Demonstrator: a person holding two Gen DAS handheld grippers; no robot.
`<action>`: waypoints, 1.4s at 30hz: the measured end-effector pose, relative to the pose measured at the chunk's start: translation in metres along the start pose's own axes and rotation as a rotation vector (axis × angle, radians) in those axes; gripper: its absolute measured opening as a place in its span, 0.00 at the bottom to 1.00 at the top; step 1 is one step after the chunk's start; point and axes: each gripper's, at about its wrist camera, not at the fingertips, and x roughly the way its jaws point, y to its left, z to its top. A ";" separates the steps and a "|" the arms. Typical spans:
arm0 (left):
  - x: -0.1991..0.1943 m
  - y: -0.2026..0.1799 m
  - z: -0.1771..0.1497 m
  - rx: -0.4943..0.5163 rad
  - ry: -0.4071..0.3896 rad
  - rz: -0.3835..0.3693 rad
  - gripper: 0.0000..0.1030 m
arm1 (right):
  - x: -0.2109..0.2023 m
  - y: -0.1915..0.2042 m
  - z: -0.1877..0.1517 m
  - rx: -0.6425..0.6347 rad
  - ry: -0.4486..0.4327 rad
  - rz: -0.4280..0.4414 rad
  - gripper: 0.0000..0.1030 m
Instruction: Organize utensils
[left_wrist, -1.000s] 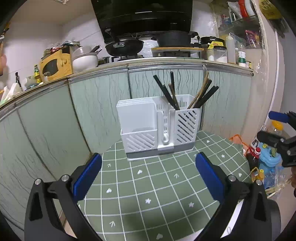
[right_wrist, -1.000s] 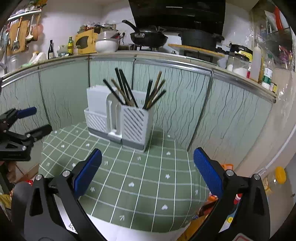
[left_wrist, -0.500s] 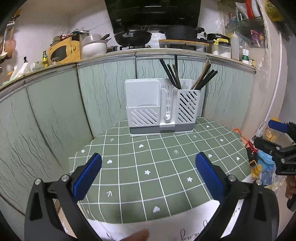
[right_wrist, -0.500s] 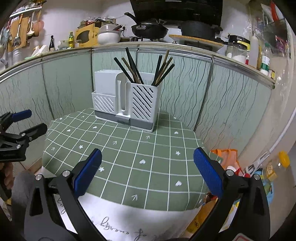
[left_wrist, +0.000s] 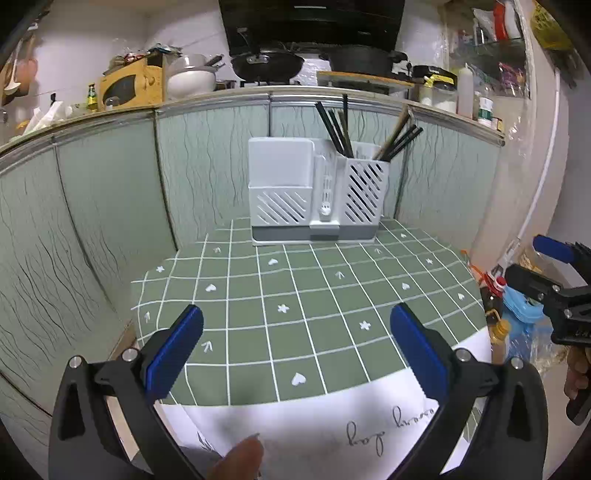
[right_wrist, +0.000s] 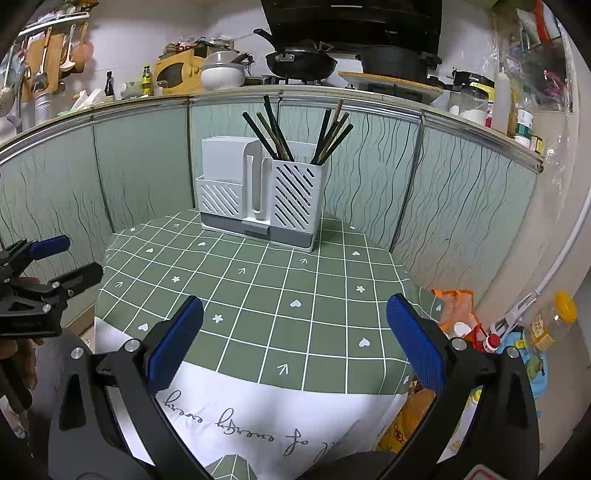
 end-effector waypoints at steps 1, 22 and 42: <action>0.001 -0.001 -0.001 0.004 0.001 0.008 0.96 | -0.001 0.001 -0.001 -0.001 -0.001 -0.001 0.92; -0.014 -0.001 0.005 0.007 -0.034 0.042 0.96 | -0.008 -0.010 -0.002 0.046 -0.002 -0.010 0.92; -0.015 0.000 0.005 0.004 -0.034 0.058 0.96 | -0.013 -0.015 -0.003 0.042 -0.014 -0.019 0.92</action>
